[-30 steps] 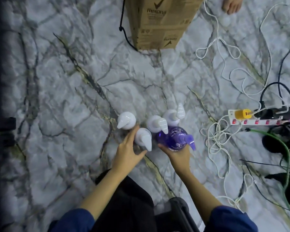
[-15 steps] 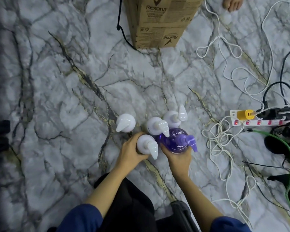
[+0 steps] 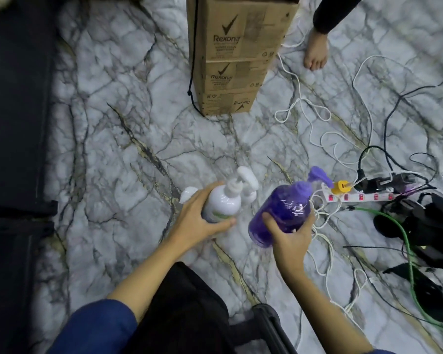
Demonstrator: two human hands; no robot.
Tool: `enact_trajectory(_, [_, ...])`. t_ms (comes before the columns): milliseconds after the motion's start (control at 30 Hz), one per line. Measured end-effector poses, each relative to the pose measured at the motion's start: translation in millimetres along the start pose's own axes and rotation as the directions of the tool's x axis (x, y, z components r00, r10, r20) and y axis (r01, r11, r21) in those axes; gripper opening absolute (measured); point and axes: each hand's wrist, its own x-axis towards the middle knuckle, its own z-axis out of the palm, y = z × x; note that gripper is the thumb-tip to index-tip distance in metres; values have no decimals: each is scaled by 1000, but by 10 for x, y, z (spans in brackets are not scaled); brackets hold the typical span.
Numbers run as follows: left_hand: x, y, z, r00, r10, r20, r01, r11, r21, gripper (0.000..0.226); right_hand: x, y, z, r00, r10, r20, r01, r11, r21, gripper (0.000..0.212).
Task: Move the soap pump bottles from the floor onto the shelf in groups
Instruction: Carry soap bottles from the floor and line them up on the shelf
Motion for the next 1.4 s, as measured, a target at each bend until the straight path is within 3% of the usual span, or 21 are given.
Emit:
enact_trajectory(100, [28, 469, -200, 995, 61, -78, -65, 997, -46, 74, 11, -445, 23, 997, -80, 5, 79, 992, 93, 92])
enact_trajectory(267, [-67, 1213, -602, 938, 184, -295, -212, 975, -66, 84, -119, -1338, 209, 962, -263, 68, 236, 933, 271, 90])
enact_trajectory(500, [-622, 2051, -1210, 750, 331, -572, -365, 929, 58, 81, -628, -2444, 553, 843, -502, 195, 365, 800, 477, 82])
enact_trajectory(700, [-1400, 2569, -1862, 512, 403, -759, -339, 906, 253, 75, -1330, -3244, 779, 704, -640, 307, 398, 714, 576, 82])
enact_trajectory(1000, [-2860, 3007, -2524, 145, 386, -911, -213, 911, 352, 72, -2594, -3992, 1050, 447, -780, 438, 341, 601, 723, 79])
enact_trajectory(1233, [-4091, 3084, -2686, -177, 357, -917, -50, 927, 371, 71, -3674, -4240, 1106, 188, -828, 529, 145, 556, 819, 76])
enact_trajectory(1400, [-4840, 3116, -2709, -335, 347, -876, 42, 934, 354, 71, -4371, -4368, 1136, 78, -834, 547, 41, 551, 834, 75])
